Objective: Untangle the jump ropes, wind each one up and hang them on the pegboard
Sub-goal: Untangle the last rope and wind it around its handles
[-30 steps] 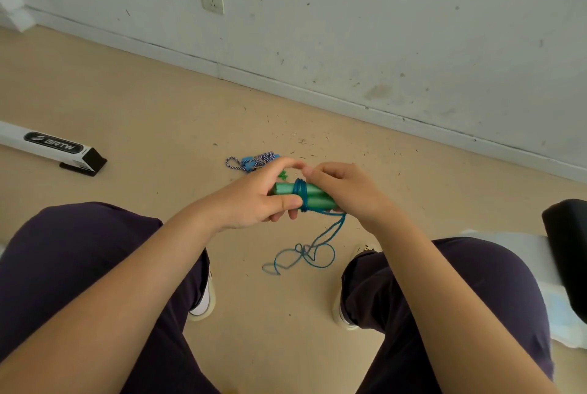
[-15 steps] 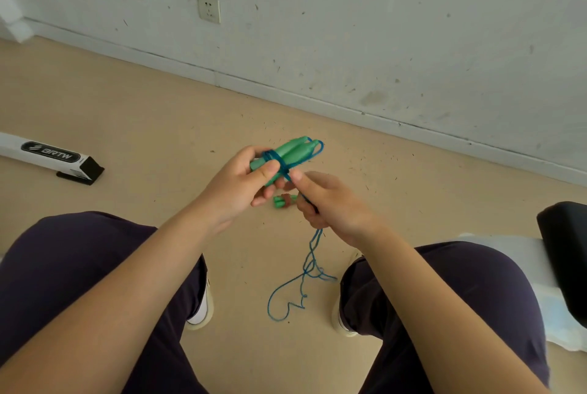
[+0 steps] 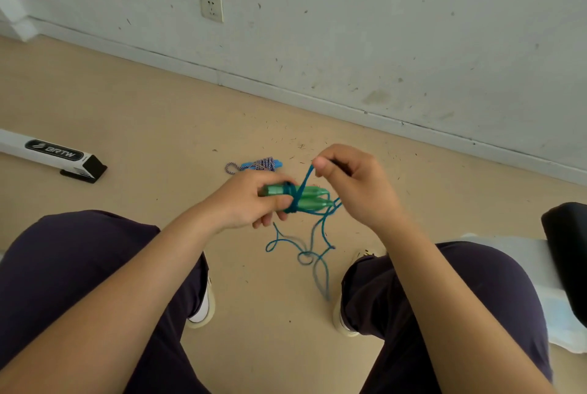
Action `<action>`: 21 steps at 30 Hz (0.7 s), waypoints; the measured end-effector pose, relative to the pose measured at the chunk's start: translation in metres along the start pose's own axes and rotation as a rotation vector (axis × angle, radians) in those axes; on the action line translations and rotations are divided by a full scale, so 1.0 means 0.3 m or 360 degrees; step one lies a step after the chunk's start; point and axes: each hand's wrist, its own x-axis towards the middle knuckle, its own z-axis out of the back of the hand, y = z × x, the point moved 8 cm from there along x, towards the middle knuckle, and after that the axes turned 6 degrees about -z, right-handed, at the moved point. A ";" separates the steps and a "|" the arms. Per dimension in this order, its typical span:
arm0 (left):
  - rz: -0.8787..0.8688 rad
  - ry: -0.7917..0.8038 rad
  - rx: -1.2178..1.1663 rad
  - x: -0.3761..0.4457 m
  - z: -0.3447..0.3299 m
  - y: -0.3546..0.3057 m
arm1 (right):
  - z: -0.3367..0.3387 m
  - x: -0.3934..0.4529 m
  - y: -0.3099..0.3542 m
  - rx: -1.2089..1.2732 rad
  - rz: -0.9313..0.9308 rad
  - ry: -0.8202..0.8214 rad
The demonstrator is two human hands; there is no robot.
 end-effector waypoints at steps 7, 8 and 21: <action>-0.0114 0.0291 -0.0307 -0.026 -0.049 -0.068 | 0.005 0.012 -0.089 0.0043 -0.0254 -0.0147; -0.0110 0.0310 -0.0293 -0.029 -0.054 -0.064 | -0.006 0.012 -0.097 0.0033 -0.0270 -0.0129; 0.0034 0.0275 -0.0017 -0.030 -0.054 -0.052 | -0.066 0.022 -0.124 -0.0156 -0.0305 -0.0150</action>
